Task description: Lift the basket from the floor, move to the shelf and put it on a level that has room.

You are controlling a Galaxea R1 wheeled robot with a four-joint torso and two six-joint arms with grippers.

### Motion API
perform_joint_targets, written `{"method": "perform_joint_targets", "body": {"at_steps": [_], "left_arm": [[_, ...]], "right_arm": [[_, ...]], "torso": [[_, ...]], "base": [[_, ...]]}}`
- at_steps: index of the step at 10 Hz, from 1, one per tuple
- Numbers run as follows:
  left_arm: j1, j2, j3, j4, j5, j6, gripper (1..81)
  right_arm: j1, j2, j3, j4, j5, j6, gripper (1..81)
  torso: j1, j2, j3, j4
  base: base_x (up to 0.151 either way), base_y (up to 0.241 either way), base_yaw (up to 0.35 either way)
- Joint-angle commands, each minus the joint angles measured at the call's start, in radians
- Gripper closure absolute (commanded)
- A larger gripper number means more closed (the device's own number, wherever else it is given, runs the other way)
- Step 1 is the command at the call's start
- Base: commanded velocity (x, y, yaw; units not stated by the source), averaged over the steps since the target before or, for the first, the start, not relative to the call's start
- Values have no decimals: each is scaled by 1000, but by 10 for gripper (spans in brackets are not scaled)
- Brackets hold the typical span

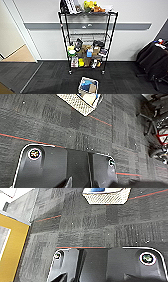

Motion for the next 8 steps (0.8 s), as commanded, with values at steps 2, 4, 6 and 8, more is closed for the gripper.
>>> {"method": "perform_joint_targets", "body": {"at_steps": [2, 4, 6, 8], "left_arm": [[-39, -18, -2, 17, 40, 8, 10], [-35, -25, -2, 17, 40, 8, 10], [-33, -22, -2, 18, 40, 10, 10], [-32, -20, -2, 18, 42, 10, 10]], "right_arm": [[50, -21, 14, -21, -38, 6, 10], [50, -21, 12, -21, -38, 6, 10], [52, -21, 9, -21, -38, 6, 10], [52, -21, 8, -21, -38, 6, 10]], "torso": [[0, 0, 0, 0], [0, 0, 0, 0], [0, 0, 0, 0], [0, 0, 0, 0]], "base": [[142, 0, 0], [142, 0, 0], [143, 0, 0], [142, 0, 0]]}}
